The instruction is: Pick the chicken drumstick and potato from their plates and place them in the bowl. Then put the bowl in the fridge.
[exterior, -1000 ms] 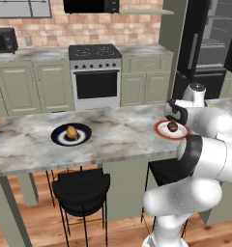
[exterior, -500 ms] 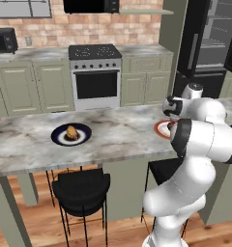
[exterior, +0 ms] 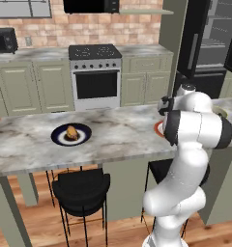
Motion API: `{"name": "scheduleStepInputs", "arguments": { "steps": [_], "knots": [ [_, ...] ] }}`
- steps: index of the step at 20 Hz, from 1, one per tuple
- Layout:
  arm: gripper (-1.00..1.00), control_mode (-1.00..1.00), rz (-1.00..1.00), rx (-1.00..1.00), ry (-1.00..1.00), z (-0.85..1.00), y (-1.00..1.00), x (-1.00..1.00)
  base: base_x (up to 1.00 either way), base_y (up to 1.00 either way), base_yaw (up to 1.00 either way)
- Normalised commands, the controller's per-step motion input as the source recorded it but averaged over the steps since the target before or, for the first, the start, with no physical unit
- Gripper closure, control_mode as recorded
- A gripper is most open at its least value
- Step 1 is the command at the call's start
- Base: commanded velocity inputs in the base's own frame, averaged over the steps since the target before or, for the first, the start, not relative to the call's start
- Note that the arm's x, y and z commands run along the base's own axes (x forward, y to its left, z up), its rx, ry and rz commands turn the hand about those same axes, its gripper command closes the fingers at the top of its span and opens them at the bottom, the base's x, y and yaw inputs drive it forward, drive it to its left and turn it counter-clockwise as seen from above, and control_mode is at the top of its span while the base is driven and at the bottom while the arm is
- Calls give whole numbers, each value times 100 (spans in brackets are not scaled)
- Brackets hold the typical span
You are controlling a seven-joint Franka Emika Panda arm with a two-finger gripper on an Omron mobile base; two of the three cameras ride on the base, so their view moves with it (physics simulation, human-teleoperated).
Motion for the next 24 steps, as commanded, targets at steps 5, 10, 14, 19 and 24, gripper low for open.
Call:
{"name": "scheduleStepInputs", "arguments": {
  "steps": [5, 10, 14, 19, 24],
  "knots": [
    [-100, -100, -5, 0, 1, -26, -6, 32, 0, 0, 0],
    [-100, -100, -2, 0, 9, -26, -12, 36, 0, 0, 0],
    [-100, -100, 0, 0, 5, -22, -13, 29, 0, 0, 0],
    [-100, -100, 0, 1, 2, -21, -16, 27, 0, 0, 0],
    [-100, -100, 0, 3, 0, -17, -12, 12, 0, 0, 0]
  ]
}}
